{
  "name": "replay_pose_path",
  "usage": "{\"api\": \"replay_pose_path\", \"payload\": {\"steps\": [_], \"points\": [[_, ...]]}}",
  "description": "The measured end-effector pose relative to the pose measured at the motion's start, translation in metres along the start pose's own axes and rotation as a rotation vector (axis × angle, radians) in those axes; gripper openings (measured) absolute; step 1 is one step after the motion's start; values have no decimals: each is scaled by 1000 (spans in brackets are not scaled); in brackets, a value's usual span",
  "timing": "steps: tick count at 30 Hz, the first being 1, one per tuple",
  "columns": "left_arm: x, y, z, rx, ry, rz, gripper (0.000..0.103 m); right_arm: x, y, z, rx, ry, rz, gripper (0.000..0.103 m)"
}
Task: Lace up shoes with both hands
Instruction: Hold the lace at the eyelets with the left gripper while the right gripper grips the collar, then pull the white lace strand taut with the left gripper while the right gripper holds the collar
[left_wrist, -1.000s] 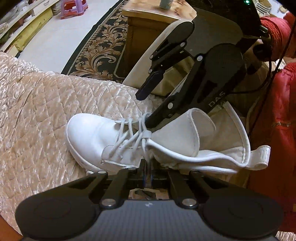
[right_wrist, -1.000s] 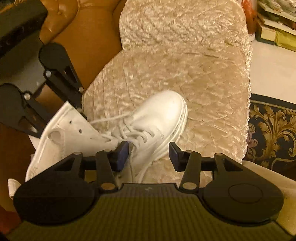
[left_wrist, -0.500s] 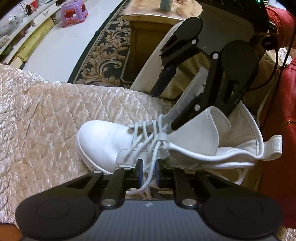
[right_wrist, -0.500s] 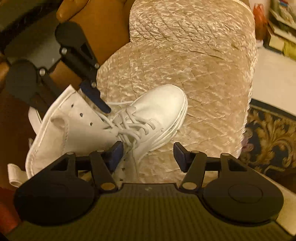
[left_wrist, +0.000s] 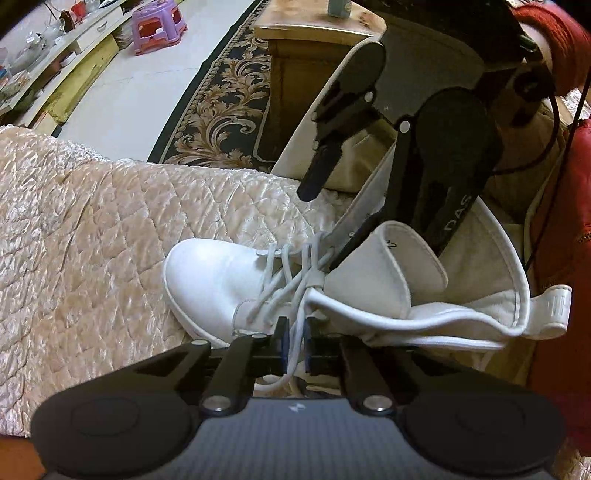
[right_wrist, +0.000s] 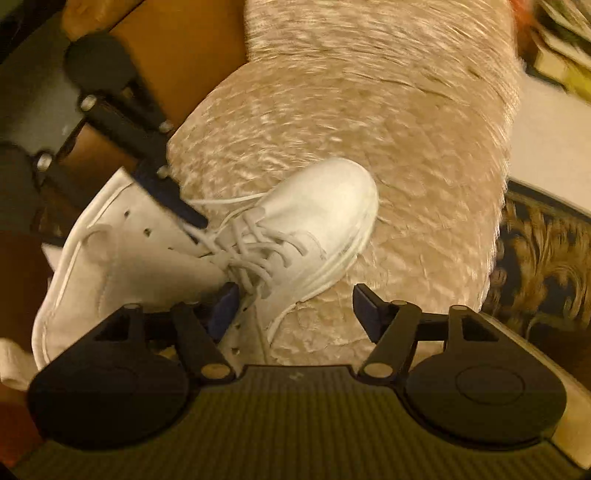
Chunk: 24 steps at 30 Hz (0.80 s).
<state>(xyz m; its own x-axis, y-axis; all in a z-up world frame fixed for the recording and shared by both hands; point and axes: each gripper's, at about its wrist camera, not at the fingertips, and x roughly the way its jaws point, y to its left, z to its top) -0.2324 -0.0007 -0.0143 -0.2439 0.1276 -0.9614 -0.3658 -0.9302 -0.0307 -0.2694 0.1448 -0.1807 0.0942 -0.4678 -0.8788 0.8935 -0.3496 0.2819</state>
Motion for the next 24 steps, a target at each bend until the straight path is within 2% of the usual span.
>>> {"api": "replay_pose_path", "payload": {"steps": [2,7,9,13,15,18,21,22,24], "points": [[0,-1,3,8,-5,-5,7,-2,-1,-4,19,-3,-17,77],[2,-5,8,35,-8,10,7,-2,10,1,-116,20,-131,89],[1,-4,6,25,-10,18,6,-2,12,3,-131,-1,-140,90],[1,-2,2,0,-18,19,4,-4,15,-1,-99,-92,-155,90],[2,-3,2,9,-8,31,3,-6,16,-7,-61,-174,-203,90],[0,-4,0,3,-4,38,4,-6,14,-11,12,-205,-190,90],[-2,-4,-4,-16,-27,38,4,-7,14,-15,0,-231,-177,90],[-3,-4,-5,-21,-38,37,4,-7,12,-15,-1,-224,-159,90],[-3,-6,-8,-27,-56,33,4,-7,10,-15,-14,-149,-101,90]]}}
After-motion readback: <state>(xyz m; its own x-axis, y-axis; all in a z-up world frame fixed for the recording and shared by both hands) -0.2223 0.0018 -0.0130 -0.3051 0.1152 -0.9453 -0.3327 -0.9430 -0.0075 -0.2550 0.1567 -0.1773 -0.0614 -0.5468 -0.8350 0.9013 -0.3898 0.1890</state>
